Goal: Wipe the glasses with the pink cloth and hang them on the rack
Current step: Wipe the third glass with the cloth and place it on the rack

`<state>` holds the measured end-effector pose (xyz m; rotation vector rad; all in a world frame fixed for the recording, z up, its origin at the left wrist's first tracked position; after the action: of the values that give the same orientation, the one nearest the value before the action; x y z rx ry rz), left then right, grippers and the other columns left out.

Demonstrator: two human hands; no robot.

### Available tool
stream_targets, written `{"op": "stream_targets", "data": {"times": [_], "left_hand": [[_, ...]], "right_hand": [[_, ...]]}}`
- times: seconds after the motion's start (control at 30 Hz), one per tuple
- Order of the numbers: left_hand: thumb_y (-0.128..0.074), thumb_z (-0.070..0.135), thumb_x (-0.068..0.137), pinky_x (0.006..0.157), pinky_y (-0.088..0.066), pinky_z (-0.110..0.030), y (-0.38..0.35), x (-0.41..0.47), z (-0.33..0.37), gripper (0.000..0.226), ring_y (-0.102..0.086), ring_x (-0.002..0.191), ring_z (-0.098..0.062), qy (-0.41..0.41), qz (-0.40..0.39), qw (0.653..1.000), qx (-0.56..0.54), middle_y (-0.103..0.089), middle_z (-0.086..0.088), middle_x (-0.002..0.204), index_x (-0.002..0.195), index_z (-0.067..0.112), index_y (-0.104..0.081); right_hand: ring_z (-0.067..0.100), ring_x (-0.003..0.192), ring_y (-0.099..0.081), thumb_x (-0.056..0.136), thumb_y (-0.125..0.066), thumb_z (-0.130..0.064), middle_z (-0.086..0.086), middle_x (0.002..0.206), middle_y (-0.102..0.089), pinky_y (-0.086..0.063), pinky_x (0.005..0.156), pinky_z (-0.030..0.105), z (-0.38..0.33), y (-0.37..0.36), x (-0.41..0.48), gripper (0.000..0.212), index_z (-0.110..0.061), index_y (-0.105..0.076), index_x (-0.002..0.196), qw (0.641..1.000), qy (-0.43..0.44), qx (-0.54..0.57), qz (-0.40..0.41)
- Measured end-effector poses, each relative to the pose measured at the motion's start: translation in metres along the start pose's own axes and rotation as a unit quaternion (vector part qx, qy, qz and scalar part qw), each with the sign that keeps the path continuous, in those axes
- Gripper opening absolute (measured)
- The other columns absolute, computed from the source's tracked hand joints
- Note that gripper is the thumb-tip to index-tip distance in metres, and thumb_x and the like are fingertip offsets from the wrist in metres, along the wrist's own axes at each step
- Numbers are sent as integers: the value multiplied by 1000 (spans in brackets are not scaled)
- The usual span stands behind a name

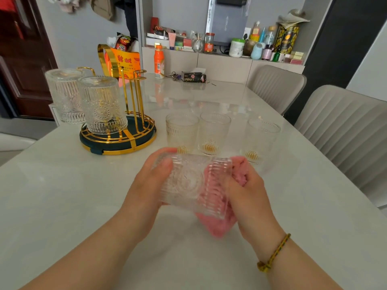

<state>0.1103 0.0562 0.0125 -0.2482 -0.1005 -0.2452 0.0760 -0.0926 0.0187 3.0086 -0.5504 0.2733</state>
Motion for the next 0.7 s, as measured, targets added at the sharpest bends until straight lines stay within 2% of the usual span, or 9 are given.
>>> {"op": "stream_targets", "data": {"times": [0.1,0.17,0.27,0.37,0.47,0.57,0.63,0.67,0.7], "left_hand": [[-54,53,51,63,-52,-14,7,1,3,30,-64,76,3,-91,12,995,41,-67,23,79,80,53,-63],[-53,57,49,66,-52,-17,9,2,1,32,-64,80,3,-95,20,995,28,-67,24,82,79,57,-62],[-51,64,48,60,-54,-23,4,3,-3,50,-67,84,-4,-38,-12,999,13,-69,21,88,96,54,-57],[-42,83,64,49,-55,-31,-6,-2,-7,65,-69,83,-15,92,-72,993,-7,-69,6,99,107,36,-55],[-36,62,63,49,-56,-32,-7,-4,-11,57,-70,68,-15,150,-86,984,-41,-73,0,84,99,26,-62],[-50,49,58,48,-54,-29,0,1,-7,45,-68,63,-7,87,-26,996,-19,-68,2,86,96,27,-60],[-67,43,51,50,-53,-23,4,3,-2,44,-66,65,-1,18,15,1000,12,-66,10,85,93,36,-59],[-69,44,50,55,-53,-19,7,3,1,43,-65,69,1,-25,24,998,43,-66,15,83,92,41,-58],[-63,50,48,59,-51,-16,8,2,6,45,-63,73,4,-64,25,995,75,-65,21,82,92,44,-56]], "right_hand": [[20,83,-69,85,-58,-16,9,92,-72,-56,73,28,15,-11,-2,9,-14,-65,90,967,-176,146,-114],[19,77,-69,84,-58,-17,8,85,-73,-56,68,27,17,-11,-4,9,-13,-66,86,960,-186,173,-115],[11,68,-63,77,-65,-14,-8,66,-66,-52,66,24,6,0,-1,7,-19,-62,73,997,-40,71,-2],[-4,58,-56,72,-70,-4,-22,62,-62,-43,54,7,-9,10,-2,27,-27,-55,72,992,111,-30,44],[-9,63,-56,63,-69,-13,-31,71,-60,-39,55,2,-14,6,-5,29,-33,-52,75,982,159,-99,25],[-5,61,-56,71,-70,-2,-22,63,-62,-44,60,7,6,2,2,29,-26,-55,72,995,69,-68,14],[10,70,-63,78,-65,-9,-9,68,-67,-52,73,26,22,-6,5,14,-21,-61,74,997,-61,38,-39],[18,75,-66,83,-61,-15,-1,76,-70,-53,77,31,28,-13,2,4,-16,-65,81,979,-146,119,-81],[21,79,-68,86,-57,-20,7,85,-72,-55,76,32,33,-18,-1,14,-11,-66,92,957,-202,172,-114]]}}
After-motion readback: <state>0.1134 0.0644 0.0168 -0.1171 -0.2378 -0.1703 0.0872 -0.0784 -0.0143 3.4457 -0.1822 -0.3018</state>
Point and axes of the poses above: each hand's wrist, its own x-axis towards the middle knuckle, its own y-axis out of the back of the hand, z = x × y, the point moved 4 cm from there along x, towards the middle knuckle
